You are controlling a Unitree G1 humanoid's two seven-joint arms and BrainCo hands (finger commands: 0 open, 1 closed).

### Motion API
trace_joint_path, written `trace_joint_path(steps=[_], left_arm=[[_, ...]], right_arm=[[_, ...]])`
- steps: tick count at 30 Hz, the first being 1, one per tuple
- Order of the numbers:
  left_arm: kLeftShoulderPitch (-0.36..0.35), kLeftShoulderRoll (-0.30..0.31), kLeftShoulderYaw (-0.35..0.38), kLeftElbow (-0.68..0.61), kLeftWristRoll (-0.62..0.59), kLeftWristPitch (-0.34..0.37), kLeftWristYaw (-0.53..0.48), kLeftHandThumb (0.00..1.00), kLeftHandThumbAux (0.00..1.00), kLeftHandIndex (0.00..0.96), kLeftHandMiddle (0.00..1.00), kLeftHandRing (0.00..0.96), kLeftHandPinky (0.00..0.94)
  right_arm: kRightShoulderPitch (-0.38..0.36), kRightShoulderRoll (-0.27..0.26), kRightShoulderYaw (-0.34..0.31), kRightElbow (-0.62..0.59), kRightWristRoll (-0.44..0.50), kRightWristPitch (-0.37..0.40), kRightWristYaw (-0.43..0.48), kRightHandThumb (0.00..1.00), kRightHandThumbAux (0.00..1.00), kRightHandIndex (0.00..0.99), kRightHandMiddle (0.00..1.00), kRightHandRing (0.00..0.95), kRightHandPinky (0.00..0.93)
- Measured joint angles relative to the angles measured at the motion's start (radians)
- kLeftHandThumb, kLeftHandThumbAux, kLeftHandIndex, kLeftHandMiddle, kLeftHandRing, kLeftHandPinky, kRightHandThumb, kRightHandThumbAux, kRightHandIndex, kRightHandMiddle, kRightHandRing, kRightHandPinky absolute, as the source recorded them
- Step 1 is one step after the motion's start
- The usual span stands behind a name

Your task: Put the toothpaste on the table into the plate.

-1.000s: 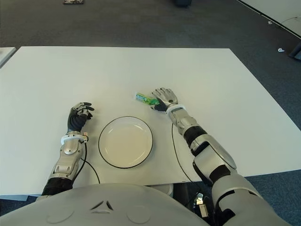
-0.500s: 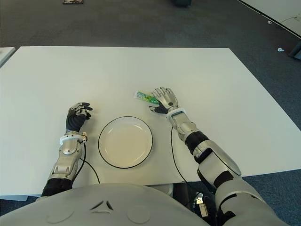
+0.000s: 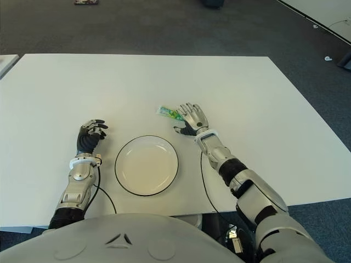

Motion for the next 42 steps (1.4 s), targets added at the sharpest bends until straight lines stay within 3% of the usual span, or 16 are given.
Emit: trace_joint_path(steps=[11,32,35,42], left_arm=[[0.0,0.0,0.001,0.0,-0.006,0.003,0.0,0.833,0.682,0.401,0.49,0.618,0.582],[0.003,-0.001,0.003,0.0,-0.015,-0.002,0.0,0.832,0.683,0.395,0.497,0.63,0.594],[0.004,-0.001,0.004,0.0,-0.015,-0.004,0.0,0.833,0.682,0.397,0.494,0.626,0.59],[0.009,0.002,0.005,-0.001,-0.016,-0.008,0.0,0.833,0.682,0.4,0.491,0.621,0.581]], right_arm=[[0.043,-0.028,0.0,-0.079,-0.013,0.001,0.014,0.275,0.615,0.0,0.0,0.0,0.0],[0.065,-0.031,-0.016,-0.098,-0.013,-0.004,0.007,0.31,0.638,0.0,0.0,0.0,0.0],[0.065,-0.028,-0.026,-0.081,-0.006,-0.03,-0.006,0.338,0.636,0.0,0.0,0.0,0.0],[-0.012,0.015,-0.059,0.095,0.051,-0.164,-0.064,0.361,0.633,0.0,0.0,0.0,0.0]])
